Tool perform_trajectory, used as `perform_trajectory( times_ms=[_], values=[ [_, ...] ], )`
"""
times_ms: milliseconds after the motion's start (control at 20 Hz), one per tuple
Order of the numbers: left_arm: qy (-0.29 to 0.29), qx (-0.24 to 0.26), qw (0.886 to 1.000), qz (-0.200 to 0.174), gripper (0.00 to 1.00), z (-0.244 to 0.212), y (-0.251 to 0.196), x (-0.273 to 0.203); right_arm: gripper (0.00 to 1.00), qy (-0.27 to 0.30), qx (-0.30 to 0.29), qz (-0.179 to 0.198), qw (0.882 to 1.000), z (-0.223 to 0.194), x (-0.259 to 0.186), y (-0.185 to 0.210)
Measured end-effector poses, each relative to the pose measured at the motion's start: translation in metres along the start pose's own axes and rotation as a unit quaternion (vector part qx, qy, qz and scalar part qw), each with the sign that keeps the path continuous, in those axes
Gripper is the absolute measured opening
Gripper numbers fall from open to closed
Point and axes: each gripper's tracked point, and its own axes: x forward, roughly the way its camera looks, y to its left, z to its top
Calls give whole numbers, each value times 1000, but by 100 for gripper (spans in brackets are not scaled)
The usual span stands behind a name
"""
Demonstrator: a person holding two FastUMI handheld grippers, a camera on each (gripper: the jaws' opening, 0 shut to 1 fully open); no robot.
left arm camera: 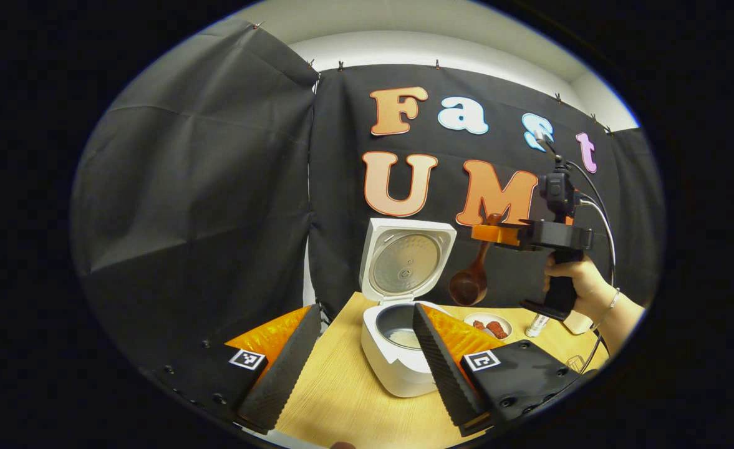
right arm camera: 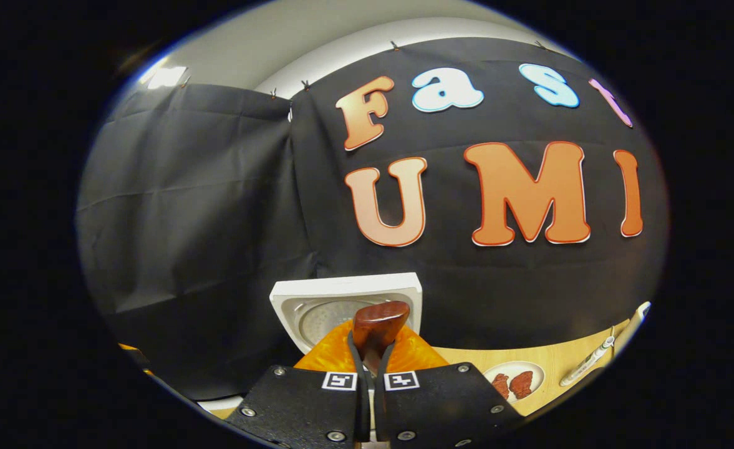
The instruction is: Close the left gripper, press the button to open the rice cooker; take a wooden spoon from the chopstick holder with the right hand, scoop a spoonful of rice and pour it into the rice cooker, then put the wooden spoon back into the chopstick holder.
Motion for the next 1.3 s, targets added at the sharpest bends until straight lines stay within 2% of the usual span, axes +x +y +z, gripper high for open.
perform_trajectory(
  times_ms=[300, 700, 950, 1100, 1300],
  values=[
    [-9, 9, 1000, -15, 100, 10, -19, 10, 2, -22, 21, -53, 998, 16, -57, -72],
    [-30, 20, 999, -31, 100, 23, -49, 18, 2, -18, 42, -154, 987, 4, -172, -192],
    [-31, 20, 999, -34, 97, 22, -61, 25, 2, -2, 43, -210, 977, -21, -239, -245],
    [-32, 24, 999, -33, 100, 25, -69, 29, 2, 12, 63, -240, 969, -44, -273, -275],
    [-30, 17, 998, -43, 100, 27, -83, 29, 2, 36, 93, -258, 961, -82, -307, -296]
  ],
)
